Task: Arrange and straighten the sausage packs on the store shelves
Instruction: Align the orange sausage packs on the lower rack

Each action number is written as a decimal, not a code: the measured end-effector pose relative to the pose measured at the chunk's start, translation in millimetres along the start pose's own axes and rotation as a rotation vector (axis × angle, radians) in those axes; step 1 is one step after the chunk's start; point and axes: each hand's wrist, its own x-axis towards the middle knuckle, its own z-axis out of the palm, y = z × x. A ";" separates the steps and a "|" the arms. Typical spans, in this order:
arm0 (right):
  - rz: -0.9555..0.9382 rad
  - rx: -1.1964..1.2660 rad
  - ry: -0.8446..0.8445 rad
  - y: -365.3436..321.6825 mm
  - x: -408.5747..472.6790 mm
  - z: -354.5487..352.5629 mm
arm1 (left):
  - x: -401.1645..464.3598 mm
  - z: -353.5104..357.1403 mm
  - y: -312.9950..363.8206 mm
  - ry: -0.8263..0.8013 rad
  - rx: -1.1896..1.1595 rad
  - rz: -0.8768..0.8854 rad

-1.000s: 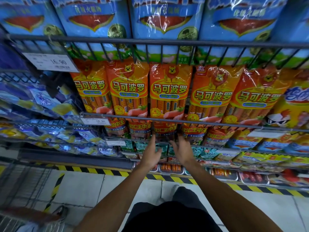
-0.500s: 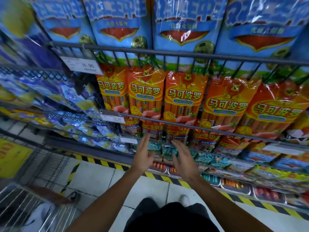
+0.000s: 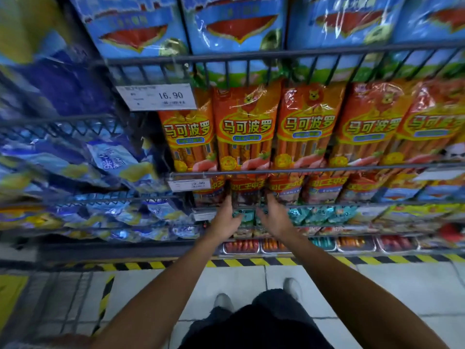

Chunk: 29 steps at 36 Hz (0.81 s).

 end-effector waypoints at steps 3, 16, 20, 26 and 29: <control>0.074 0.011 -0.034 -6.0 5.0 1.2 | 8.1 0.7 5.4 -0.049 -0.050 -0.051; 0.047 0.025 0.082 -5.6 9.0 0.6 | 7.6 11.3 15.7 0.001 -0.187 -0.086; 0.039 0.044 0.055 -1.6 9.5 -0.5 | 0.9 3.5 24.6 -0.042 -0.165 -0.107; -0.057 0.160 0.290 5.4 -14.9 12.4 | -10.4 -18.5 -4.7 0.140 -0.164 -0.120; -0.151 0.219 0.202 -4.8 -11.7 23.5 | -19.7 -30.6 -19.4 0.262 -0.170 -0.150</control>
